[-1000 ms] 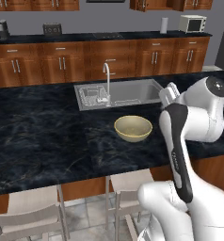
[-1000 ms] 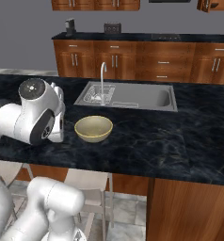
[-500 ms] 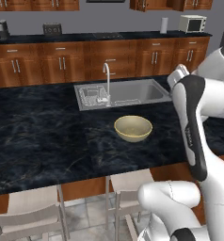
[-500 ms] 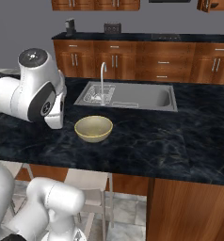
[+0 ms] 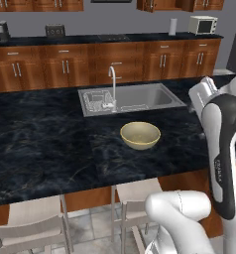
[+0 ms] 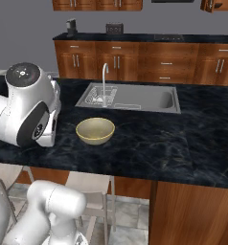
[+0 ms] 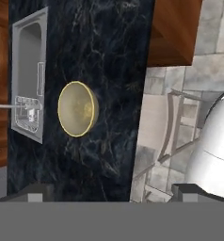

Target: Pick up the bowls from the cabinet and place each bowl in front of a stool on the dining counter.

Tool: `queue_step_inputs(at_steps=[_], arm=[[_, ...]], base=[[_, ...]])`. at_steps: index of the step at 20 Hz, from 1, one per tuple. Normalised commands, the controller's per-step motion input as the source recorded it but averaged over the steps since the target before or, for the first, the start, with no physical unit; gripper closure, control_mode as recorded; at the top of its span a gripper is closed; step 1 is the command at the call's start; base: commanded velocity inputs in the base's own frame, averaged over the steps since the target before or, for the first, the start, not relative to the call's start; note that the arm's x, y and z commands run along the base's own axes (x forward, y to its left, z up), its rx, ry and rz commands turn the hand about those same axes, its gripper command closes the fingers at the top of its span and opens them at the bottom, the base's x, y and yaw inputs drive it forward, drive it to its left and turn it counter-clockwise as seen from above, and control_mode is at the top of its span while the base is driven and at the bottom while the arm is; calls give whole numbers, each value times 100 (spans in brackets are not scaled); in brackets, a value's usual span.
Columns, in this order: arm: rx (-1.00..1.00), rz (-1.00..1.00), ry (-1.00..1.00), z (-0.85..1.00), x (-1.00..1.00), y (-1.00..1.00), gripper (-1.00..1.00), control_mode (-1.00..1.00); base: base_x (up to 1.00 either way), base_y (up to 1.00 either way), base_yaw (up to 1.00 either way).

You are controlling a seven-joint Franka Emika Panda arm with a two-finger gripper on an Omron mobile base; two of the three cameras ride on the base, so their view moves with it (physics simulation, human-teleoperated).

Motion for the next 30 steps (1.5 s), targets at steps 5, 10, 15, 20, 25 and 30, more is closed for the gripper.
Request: queue_step_inputs(at_steps=[5,10,15,20,25,30], arm=[[7,0,0,0,-52,-11,-100,-100],[1,0,0,0,-19,-3,-100,100],[0,0,0,0,0,0,-100,100],[0,0,0,0,0,0,-100,100],[0,0,0,0,0,0,-100,100],[0,0,0,0,0,0,-100,100]], base=[[0,0,0],[-35,-33,-6],[-38,-100,-13],[-2,-100,-13],[0,-100,-4],[0,-100,-2]])
